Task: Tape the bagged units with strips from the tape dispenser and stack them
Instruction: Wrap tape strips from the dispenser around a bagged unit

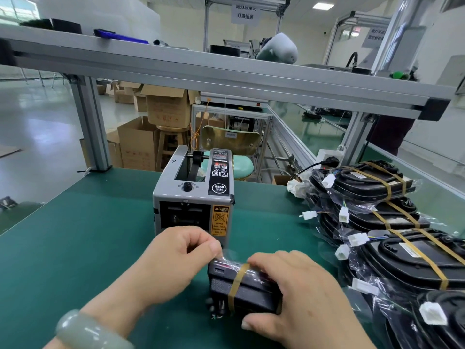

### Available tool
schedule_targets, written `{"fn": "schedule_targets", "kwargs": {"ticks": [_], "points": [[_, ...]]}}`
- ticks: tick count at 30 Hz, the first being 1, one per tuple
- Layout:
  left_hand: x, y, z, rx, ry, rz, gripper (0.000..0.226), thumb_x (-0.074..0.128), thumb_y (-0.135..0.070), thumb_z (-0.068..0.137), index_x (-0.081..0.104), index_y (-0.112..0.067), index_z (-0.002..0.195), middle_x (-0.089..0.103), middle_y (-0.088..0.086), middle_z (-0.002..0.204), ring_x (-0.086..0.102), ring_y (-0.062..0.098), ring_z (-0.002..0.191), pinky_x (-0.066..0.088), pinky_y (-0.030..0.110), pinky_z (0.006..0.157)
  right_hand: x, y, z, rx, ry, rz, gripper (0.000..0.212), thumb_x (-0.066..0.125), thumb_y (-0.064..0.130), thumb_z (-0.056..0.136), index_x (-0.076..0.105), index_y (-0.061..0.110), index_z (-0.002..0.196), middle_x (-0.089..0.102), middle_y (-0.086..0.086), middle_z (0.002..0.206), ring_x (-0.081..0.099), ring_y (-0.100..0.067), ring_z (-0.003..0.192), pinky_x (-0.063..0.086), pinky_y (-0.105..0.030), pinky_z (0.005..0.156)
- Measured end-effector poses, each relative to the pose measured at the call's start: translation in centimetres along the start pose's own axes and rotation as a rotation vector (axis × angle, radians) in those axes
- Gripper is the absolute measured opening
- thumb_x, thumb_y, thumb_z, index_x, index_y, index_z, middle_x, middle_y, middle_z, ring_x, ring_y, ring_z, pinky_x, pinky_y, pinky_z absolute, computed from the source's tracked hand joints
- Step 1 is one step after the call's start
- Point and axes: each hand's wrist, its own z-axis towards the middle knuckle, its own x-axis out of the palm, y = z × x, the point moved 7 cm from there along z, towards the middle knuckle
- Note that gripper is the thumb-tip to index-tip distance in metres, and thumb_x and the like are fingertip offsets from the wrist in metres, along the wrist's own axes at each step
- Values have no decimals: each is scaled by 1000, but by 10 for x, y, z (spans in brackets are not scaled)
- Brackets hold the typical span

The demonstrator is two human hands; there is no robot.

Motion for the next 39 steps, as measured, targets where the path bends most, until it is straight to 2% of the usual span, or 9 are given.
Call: {"fn": "schedule_targets", "kwargs": {"ticks": [4, 8, 12, 15, 21, 25, 30, 35, 39], "points": [[16, 12, 4, -230, 67, -161, 26, 60, -33, 61, 63, -7, 64, 62, 0, 64, 51, 13, 63, 43, 28, 70, -1, 9, -2, -79, 8, -48, 102, 63, 67, 41, 35, 42, 136, 50, 17, 77, 51, -6, 65, 40, -16, 52], [17, 23, -2, -308, 139, -260, 25, 71, -37, 70, 74, -14, 80, 71, 1, 75, 60, 13, 69, 51, 31, 74, 3, 12, -7, -125, 51, -51, 93, 64, 69, 43, 41, 46, 130, 44, 15, 76, 47, -3, 64, 39, -18, 50], [-10, 49, -3, -473, -233, -494, 12, 65, -25, 88, 72, -14, 89, 69, -3, 64, 58, 6, 48, 43, 17, 42, 6, 10, -6, -88, 59, -1, 86, 60, 69, 46, 39, 48, 126, 45, 17, 78, 48, -3, 67, 38, -15, 52], [-19, 59, 0, -556, -360, -600, 9, 66, -22, 87, 67, -14, 83, 62, -6, 52, 48, 2, 37, 35, 14, 33, 5, 10, -7, -80, 51, 9, 81, 53, 69, 49, 39, 50, 127, 44, 19, 78, 47, -3, 69, 35, -14, 55], [-21, 54, 13, -579, -393, -710, 17, 64, -19, 90, 64, -10, 76, 65, -3, 50, 52, 1, 34, 36, 11, 32, 6, 8, -8, -59, 63, 45, 80, 54, 69, 48, 42, 52, 125, 45, 18, 78, 50, -2, 70, 36, -13, 56], [-20, 50, 18, -580, -415, -728, 17, 61, -14, 92, 61, -5, 78, 65, 0, 47, 56, 3, 34, 38, 11, 31, 14, 5, -9, -90, 122, 74, 81, 57, 68, 58, 14, 69, 126, 39, 18, 93, 40, -5, 90, 28, -17, 72], [-23, 50, 17, -575, -429, -722, 13, 59, -13, 93, 60, -3, 84, 66, 2, 48, 58, 5, 35, 39, 11, 31, 9, 4, -9, -47, 80, 44, 83, 58, 69, 46, 41, 54, 126, 45, 18, 79, 48, -2, 71, 22, -6, 58], [-20, 49, 18, -597, -401, -753, 14, 56, -11, 94, 59, -3, 83, 66, 3, 48, 58, 6, 34, 39, 11, 30, 11, 4, -10, -74, 66, 34, 82, 55, 69, 52, 30, 59, 129, 44, 17, 83, 44, -4, 76, 30, -14, 63], [-18, 49, 23, -603, -415, -750, 15, 56, -10, 94, 58, -4, 82, 65, 2, 46, 58, 6, 34, 38, 10, 30, 7, 6, -10, -61, 33, 16, 81, 49, 71, 49, 38, 53, 127, 45, 18, 78, 47, -4, 69, 35, -15, 55]]}}
